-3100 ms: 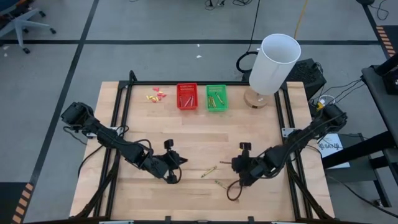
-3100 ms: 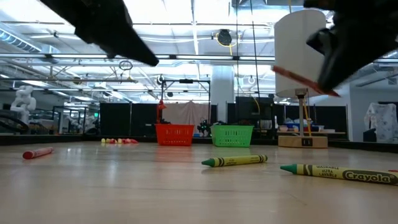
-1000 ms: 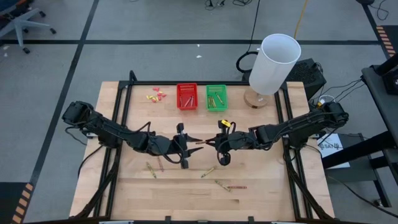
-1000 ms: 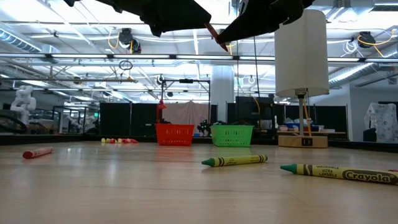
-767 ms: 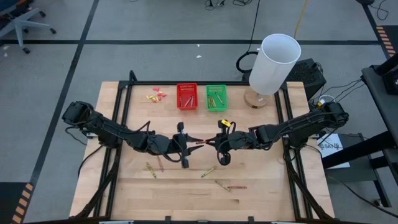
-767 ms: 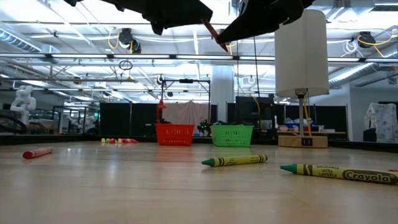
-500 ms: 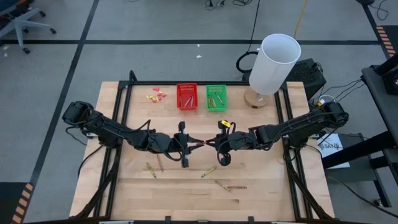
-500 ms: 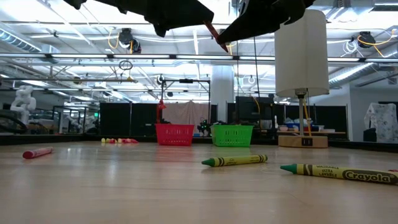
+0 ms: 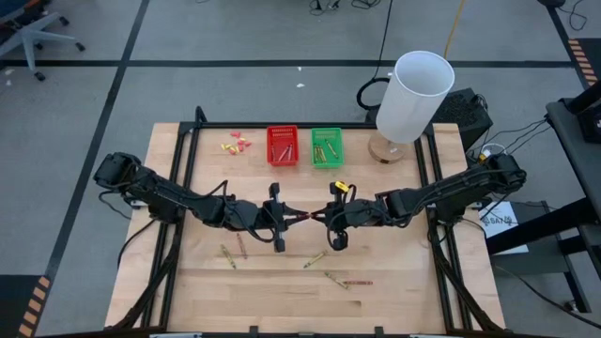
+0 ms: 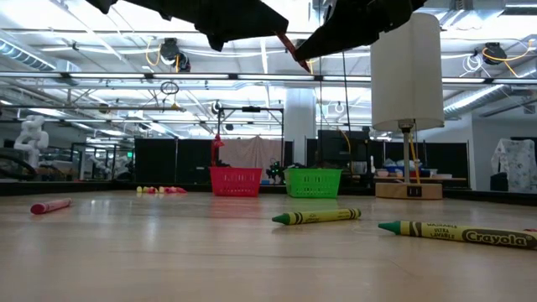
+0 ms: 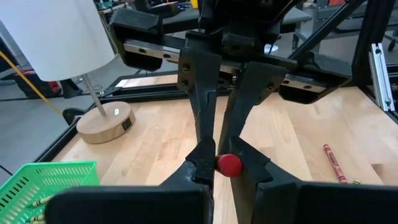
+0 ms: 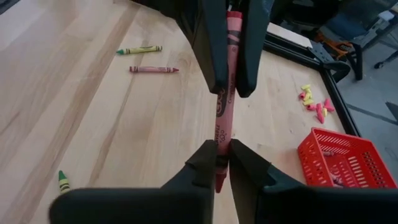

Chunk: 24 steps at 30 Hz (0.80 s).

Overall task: Sort crayons
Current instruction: Put the red crayon into the red bin

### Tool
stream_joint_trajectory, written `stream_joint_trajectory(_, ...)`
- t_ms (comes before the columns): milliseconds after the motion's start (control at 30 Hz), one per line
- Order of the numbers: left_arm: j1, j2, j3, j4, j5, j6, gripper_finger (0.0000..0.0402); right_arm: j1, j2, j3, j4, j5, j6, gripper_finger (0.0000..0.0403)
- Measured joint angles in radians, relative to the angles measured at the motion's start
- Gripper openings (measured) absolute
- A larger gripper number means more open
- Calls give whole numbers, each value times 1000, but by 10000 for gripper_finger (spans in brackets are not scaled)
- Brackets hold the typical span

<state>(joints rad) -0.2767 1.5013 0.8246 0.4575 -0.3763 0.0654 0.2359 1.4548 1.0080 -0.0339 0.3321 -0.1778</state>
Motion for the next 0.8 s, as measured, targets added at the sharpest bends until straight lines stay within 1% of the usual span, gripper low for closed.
stream_joint_trajectory(233, 3, 1, 0, -10, 7, -4, 21, 0, -1, 0, -85, 9, 46, 85)
stream_joint_trajectory(400, 2, 1, 0, -8, 10, -4, 21, 0, -2, 0, -146, 12, 102, 119)
stream_joint_trajectory(567, 3, 1, 0, -25, 10, -8, 21, 2, -2, 0, -242, 7, 185, 134)
stream_joint_trajectory(700, 7, -1, 0, -35, 9, -33, 21, 2, -2, 0, -347, 6, 271, 136)
stream_joint_trajectory(800, 19, -20, 0, -79, 9, -60, 21, 5, -2, 0, -409, 5, 329, 137)
